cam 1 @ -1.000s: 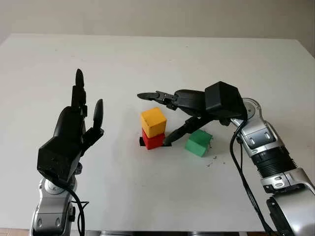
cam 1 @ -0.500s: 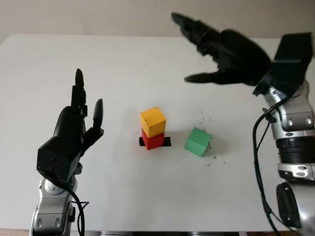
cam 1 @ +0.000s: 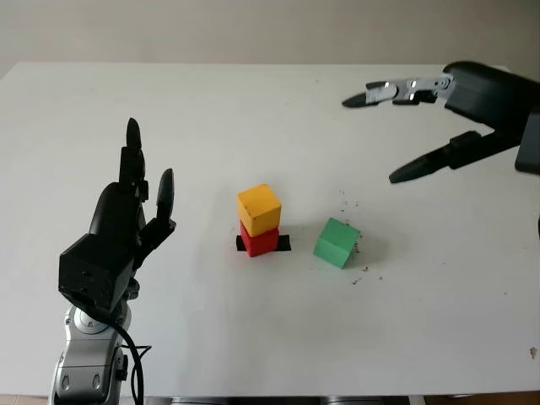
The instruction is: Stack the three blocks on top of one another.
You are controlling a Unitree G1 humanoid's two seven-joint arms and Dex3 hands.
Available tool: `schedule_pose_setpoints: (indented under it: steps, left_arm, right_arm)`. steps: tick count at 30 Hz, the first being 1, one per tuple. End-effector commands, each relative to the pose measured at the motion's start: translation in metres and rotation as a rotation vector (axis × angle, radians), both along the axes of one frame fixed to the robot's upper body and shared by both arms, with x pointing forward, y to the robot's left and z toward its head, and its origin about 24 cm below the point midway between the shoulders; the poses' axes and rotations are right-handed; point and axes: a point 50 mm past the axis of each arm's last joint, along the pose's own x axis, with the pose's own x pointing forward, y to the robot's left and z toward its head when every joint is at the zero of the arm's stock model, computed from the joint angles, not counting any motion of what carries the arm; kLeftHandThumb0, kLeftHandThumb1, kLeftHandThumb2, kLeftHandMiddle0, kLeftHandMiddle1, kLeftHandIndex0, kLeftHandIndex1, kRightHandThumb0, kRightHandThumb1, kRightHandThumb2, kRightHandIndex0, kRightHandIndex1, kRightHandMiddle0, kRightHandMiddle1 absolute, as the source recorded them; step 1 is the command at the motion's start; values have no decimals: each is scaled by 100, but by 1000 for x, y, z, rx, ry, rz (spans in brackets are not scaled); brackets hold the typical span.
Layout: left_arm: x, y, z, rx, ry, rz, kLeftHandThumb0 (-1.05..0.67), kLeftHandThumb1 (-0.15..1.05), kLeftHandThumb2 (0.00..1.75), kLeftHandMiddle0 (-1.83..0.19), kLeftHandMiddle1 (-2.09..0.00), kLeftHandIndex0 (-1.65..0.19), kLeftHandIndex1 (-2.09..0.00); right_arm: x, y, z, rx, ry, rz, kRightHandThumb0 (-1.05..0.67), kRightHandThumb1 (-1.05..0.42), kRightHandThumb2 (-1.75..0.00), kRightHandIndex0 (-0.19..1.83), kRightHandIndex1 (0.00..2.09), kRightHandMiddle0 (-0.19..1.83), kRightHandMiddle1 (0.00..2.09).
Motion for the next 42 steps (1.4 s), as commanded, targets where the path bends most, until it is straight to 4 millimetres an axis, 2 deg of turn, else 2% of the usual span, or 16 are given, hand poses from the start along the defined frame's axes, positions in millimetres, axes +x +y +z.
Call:
schedule_pose_setpoints:
  steps: [1, 5, 9, 20, 21, 25, 31, 36, 42]
  left_arm:
    - [1, 1, 1, 11, -3, -5, -76, 105, 70, 19, 0, 19, 0]
    - [2, 0, 2, 14, -4, -6, -75, 105, 71, 19, -1, 19, 0]
    - [2, -1, 1, 17, -5, -6, -76, 105, 71, 19, -1, 19, 0]
    - [2, -1, 2, 14, -4, -5, -76, 105, 71, 19, -1, 19, 0]
    - [2, 0, 2, 12, -4, -5, -76, 105, 71, 19, -1, 19, 0]
    - [2, 1, 2, 30, -9, 4, -76, 105, 71, 19, 0, 19, 0]
    - [1, 2, 2, 22, -8, 0, -75, 105, 71, 19, 0, 19, 0]
    - [-1, 2, 2, 30, -16, 7, -74, 105, 70, 19, 0, 19, 0]
    - [-2, 3, 2, 14, -16, 11, -73, 105, 71, 19, 0, 19, 0]
  right_arm:
    - [-10, 10, 1, -126, -58, 69, -57, -89, -7, 25, 8, 43, 14]
    - [-15, 20, -9, -165, -72, 145, -51, -87, -5, 37, 13, 49, 14]
    - [-15, 24, -15, -178, -115, 197, -55, -87, -5, 45, 15, 52, 15]
    - [-13, 27, -18, -198, -134, 221, -55, -87, -5, 47, 13, 53, 15]
    - [-13, 29, -20, -214, -142, 233, -59, -88, -6, 35, 7, 46, 12]
    - [-13, 31, -26, -255, -152, 249, -62, -87, -5, 16, 0, 38, 8]
    - [-14, 32, -35, -300, -107, 236, -64, -86, -5, -5, 0, 29, 3]
    - [-15, 33, -45, -346, -62, 242, -63, -88, -6, -15, 1, 23, 1]
    - [-17, 35, -60, -330, -43, 262, -58, -85, -5, -10, 6, 34, 7]
